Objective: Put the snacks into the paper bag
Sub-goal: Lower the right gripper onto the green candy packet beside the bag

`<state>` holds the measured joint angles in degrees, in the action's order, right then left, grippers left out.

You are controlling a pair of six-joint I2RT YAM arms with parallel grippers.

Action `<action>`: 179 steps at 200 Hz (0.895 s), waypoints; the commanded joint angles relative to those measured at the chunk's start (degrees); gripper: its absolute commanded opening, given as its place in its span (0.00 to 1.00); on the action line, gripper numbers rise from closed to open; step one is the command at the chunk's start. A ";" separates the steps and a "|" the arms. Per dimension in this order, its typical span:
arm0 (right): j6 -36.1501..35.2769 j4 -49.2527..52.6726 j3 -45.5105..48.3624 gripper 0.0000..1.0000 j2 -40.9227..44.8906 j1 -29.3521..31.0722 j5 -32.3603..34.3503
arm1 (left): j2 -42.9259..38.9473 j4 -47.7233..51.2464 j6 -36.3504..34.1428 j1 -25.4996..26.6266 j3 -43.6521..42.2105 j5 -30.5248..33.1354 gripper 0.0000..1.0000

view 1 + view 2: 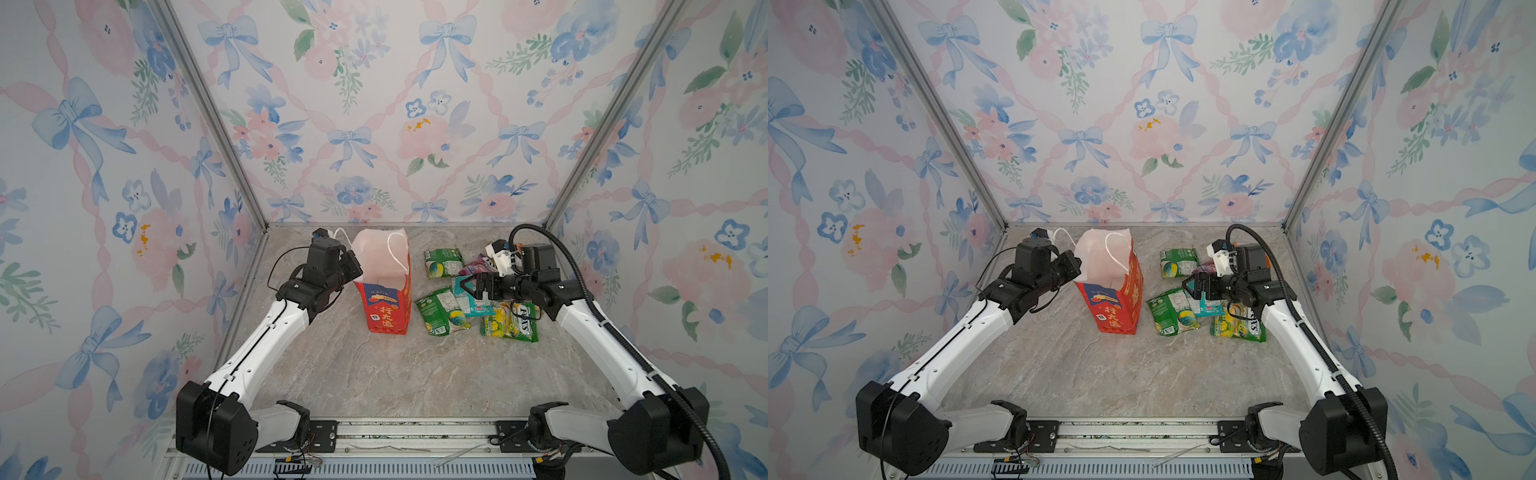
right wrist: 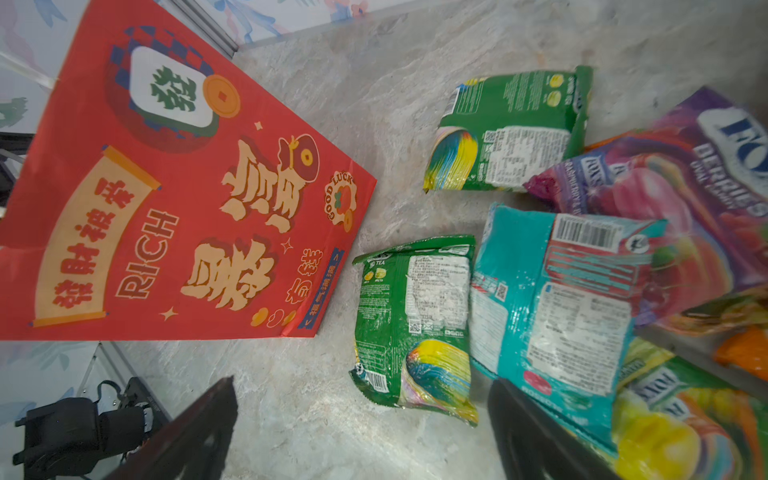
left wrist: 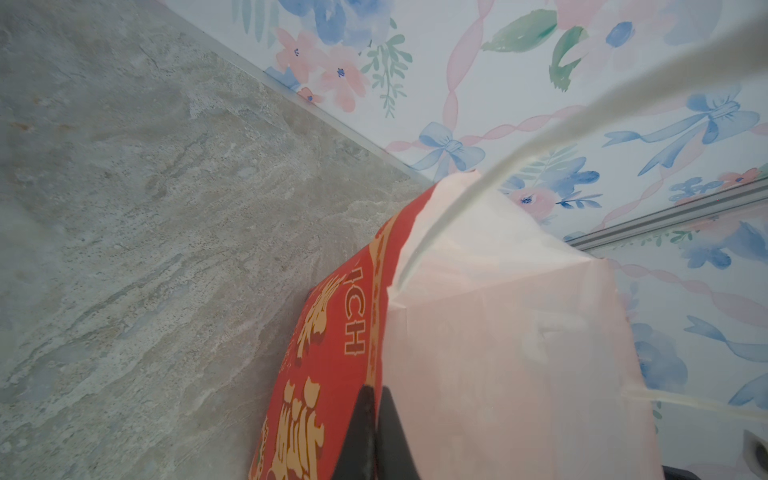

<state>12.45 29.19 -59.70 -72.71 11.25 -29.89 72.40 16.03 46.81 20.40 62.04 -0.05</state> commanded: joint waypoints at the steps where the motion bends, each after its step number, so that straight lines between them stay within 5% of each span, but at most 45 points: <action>1: 4.78 -1.73 4.83 0.97 -0.95 -1.85 -5.84 | 1.75 0.16 0.35 0.60 1.18 -1.24 0.00; 87: 12.78 -11.38 18.55 0.97 0.03 -5.10 -9.33 | 5.03 -0.74 0.13 2.67 3.41 -1.20 0.00; 179: 15.43 -17.17 24.06 0.97 -2.40 -5.08 -7.30 | 0.02 -0.57 -0.84 2.56 1.01 3.97 0.00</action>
<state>26.44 15.07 -37.28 -73.65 6.46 -37.67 73.97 14.87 46.74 22.85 64.01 2.15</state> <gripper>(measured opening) 0.965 0.048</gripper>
